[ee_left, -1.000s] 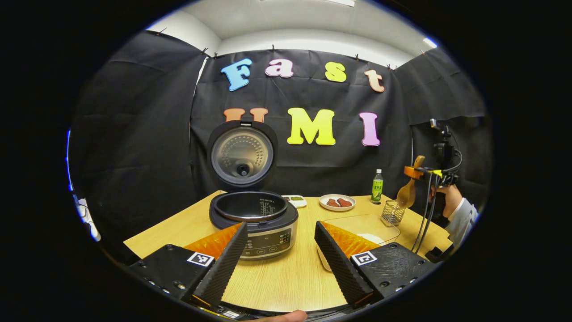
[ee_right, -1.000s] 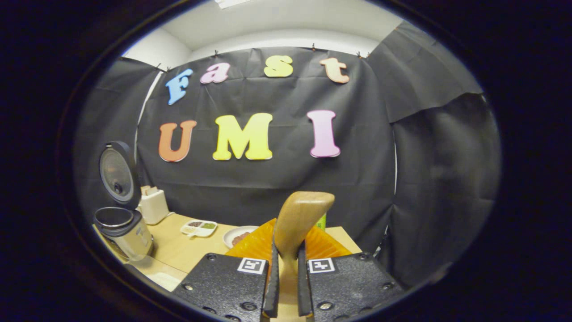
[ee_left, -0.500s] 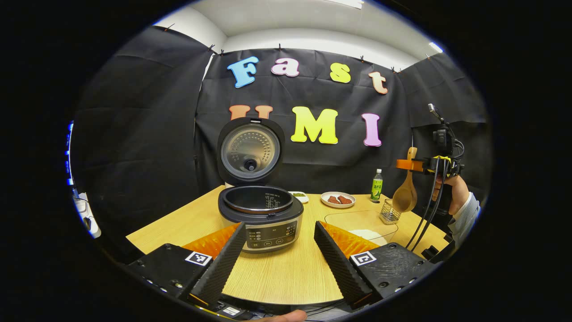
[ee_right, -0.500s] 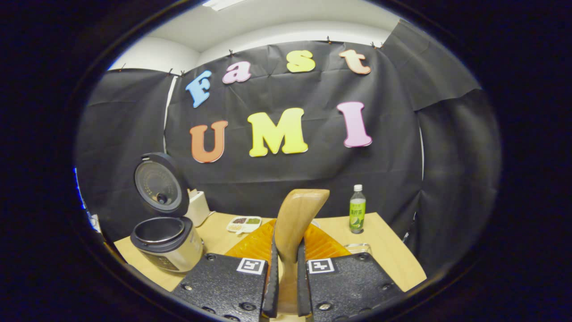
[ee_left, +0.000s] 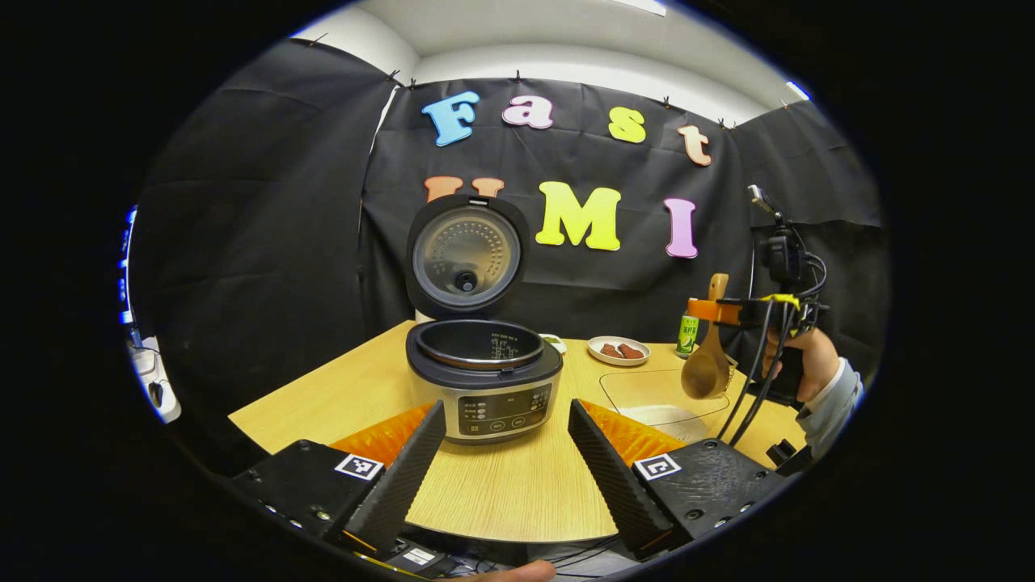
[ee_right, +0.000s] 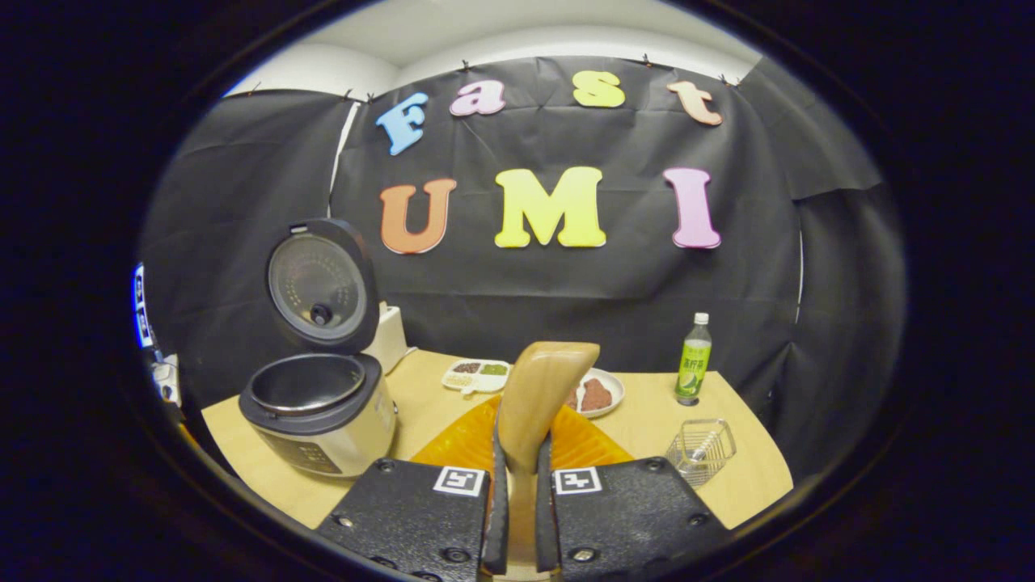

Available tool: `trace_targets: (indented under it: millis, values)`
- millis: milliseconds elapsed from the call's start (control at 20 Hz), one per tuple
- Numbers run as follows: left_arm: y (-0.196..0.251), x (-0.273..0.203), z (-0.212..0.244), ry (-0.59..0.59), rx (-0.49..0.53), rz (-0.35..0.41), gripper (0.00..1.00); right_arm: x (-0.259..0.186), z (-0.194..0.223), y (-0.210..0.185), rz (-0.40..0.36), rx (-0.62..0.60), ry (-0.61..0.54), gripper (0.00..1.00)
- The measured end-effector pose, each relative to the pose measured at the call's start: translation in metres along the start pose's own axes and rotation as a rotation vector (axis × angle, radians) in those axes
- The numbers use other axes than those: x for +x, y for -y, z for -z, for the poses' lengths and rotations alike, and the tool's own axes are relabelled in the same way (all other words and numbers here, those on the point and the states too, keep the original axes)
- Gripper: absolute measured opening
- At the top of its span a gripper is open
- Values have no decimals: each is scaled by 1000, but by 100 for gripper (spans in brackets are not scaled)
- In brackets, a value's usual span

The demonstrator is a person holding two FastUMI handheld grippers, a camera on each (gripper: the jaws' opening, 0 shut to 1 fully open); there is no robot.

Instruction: Close the left gripper, press the button to open the rice cooker; take a wooden spoon from the chopstick holder with the right hand, scoop a spoonful of rice and pour it into the rice cooker, then put the wooden spoon back into the chopstick holder.

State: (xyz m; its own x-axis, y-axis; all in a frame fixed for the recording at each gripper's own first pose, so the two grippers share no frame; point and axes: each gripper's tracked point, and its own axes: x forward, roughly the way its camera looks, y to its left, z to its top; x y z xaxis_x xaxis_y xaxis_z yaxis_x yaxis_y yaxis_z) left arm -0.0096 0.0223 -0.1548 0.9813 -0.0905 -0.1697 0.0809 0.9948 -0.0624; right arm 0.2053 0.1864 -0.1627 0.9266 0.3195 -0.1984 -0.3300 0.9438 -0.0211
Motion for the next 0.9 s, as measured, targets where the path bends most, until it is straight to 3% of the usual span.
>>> trace_targets:
  millis: [200,500,650,900]
  values:
    - [-3,-2,2,0,10,-1,96,6,55,-7,4,-30,-79,18]
    - [4,0,5,-2,-2,8,95,-20,67,-11,30,-48,-139,18]
    - [9,0,8,-7,-3,18,96,-26,98,-12,37,43,-270,18]
    - [14,-2,8,-6,16,25,95,-25,102,-24,-56,247,-328,14]
